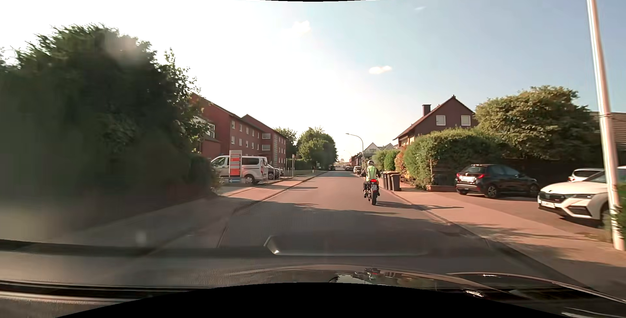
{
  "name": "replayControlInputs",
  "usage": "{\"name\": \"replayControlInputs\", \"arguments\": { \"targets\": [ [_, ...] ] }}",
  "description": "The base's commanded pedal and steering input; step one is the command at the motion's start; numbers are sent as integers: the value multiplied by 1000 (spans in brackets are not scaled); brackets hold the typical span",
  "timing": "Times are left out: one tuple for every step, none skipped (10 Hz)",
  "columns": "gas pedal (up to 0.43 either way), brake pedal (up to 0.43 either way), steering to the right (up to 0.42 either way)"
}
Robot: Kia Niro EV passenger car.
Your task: Follow the waypoints while adhering to traffic rules and regulations
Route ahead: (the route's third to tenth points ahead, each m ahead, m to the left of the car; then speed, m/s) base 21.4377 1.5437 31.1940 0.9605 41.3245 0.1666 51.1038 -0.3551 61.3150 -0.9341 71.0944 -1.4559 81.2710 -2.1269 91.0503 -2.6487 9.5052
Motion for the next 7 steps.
{"name": "replayControlInputs", "arguments": {
  "targets": [
    [622,0,10],
    [622,0,9],
    [622,0,8],
    [622,0,6],
    [622,0,6],
    [622,0,6],
    [622,0,6]
  ]
}}
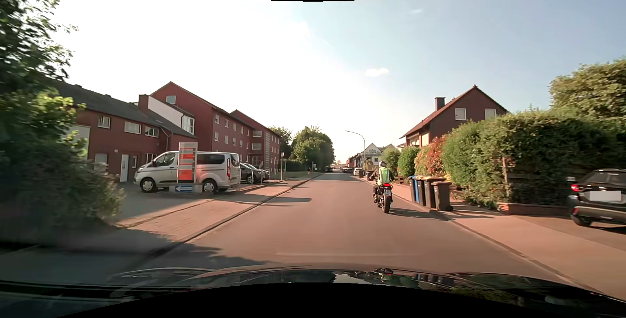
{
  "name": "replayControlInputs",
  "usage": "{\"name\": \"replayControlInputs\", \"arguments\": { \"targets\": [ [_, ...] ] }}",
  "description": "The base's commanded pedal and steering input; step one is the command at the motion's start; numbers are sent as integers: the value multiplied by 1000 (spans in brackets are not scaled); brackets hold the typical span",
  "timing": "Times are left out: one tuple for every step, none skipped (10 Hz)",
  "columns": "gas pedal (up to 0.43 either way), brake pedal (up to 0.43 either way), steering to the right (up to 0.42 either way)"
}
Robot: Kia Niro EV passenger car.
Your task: Follow the waypoints while adhering to traffic rules and regulations
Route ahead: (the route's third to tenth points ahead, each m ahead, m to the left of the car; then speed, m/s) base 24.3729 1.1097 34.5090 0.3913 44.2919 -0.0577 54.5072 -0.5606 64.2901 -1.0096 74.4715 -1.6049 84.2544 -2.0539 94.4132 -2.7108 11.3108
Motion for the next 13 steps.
{"name": "replayControlInputs", "arguments": {
  "targets": [
    [622,0,6],
    [610,0,3],
    [591,0,2],
    [571,0,1],
    [551,0,2],
    [539,0,3],
    [520,0,3],
    [449,0,3],
    [409,0,3],
    [350,0,3],
    [311,0,3],
    [287,0,4],
    [260,0,5]
  ]
}}
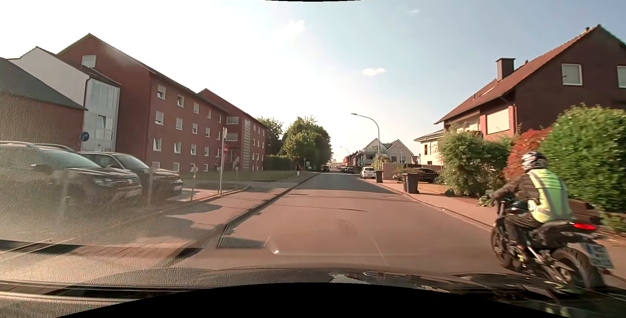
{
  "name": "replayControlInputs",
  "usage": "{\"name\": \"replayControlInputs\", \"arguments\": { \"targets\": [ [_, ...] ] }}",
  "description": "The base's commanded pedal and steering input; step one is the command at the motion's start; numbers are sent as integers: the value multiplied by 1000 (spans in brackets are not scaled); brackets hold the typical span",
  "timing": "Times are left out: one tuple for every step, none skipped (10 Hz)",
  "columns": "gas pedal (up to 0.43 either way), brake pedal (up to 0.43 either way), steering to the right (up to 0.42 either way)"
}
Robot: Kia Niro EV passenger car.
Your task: Follow the waypoints while adhering to traffic rules and regulations
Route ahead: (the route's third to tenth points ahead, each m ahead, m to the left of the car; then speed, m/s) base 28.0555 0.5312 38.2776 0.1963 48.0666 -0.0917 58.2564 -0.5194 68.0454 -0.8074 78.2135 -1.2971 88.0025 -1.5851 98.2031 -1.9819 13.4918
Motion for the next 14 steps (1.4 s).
{"name": "replayControlInputs", "arguments": {
  "targets": [
    [220,0,8],
    [197,0,12],
    [189,0,17],
    [177,0,18],
    [169,0,20],
    [157,0,26],
    [150,0,31],
    [138,0,32],
    [138,0,29],
    [130,0,25],
    [130,0,23],
    [130,0,20],
    [130,0,15],
    [130,0,9]
  ]
}}
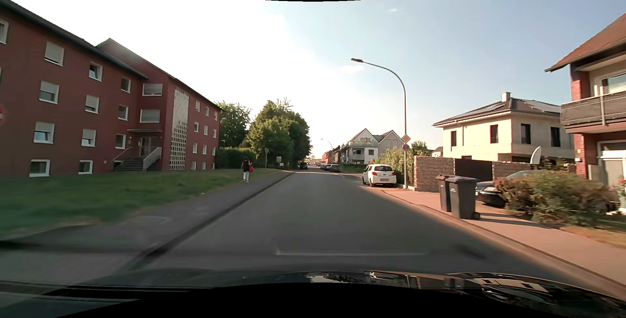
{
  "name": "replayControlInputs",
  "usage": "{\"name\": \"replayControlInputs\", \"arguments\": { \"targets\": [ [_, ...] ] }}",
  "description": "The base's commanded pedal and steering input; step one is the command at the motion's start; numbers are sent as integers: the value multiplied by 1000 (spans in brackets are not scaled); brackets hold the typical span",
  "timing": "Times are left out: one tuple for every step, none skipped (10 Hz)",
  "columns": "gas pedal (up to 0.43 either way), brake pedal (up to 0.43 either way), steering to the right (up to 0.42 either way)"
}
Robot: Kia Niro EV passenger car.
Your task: Follow the waypoints while adhering to traffic rules and regulations
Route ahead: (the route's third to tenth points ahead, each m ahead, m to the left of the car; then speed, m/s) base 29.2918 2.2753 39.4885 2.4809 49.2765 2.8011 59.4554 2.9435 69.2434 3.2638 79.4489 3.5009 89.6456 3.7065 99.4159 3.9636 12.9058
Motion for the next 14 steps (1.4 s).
{"name": "replayControlInputs", "arguments": {
  "targets": [
    [130,0,8],
    [130,0,10],
    [130,0,10],
    [118,0,10],
    [118,0,9],
    [118,0,9],
    [110,0,9],
    [110,0,8],
    [110,0,8],
    [110,0,8],
    [110,0,6],
    [110,0,2],
    [110,0,-3],
    [110,0,-4]
  ]
}}
